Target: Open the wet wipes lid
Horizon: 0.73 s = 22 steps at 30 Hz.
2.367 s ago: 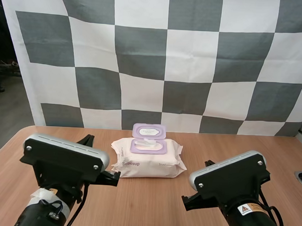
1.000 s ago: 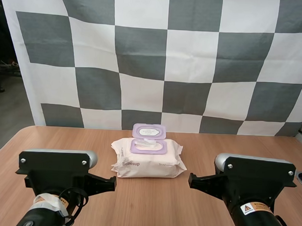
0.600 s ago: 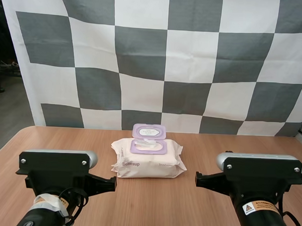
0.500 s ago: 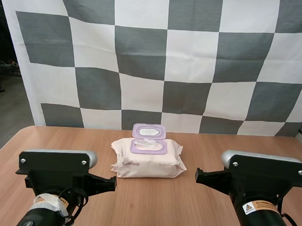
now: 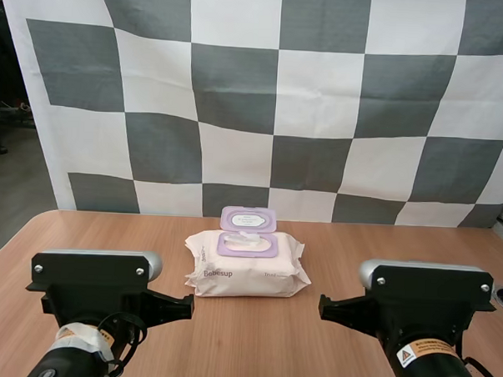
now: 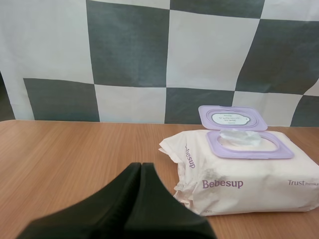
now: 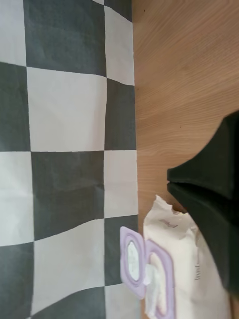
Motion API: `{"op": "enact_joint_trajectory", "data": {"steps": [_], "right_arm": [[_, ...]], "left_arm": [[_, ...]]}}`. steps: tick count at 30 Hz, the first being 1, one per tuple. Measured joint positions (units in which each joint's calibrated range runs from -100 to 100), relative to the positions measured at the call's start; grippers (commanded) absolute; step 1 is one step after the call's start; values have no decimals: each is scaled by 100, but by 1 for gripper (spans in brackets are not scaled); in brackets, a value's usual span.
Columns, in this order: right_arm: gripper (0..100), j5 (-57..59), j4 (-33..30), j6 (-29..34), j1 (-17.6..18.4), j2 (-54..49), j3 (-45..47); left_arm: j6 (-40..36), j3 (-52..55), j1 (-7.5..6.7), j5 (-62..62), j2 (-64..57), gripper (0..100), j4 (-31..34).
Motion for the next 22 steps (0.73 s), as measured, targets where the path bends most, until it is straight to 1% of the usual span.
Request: {"op": "enact_joint_trajectory", "data": {"steps": [2, 12, 22], "right_arm": [[0, 39, -150, 0, 45, 0, 0], [0, 39, -95, 0, 45, 0, 0], [0, 39, -180, 0, 45, 0, 0]], "left_arm": [[0, 0, 0, 0, 0, 0, 0], [0, 0, 0, 0, 0, 0, 0], [0, 0, 0, 0, 0, 0, 0]]}}
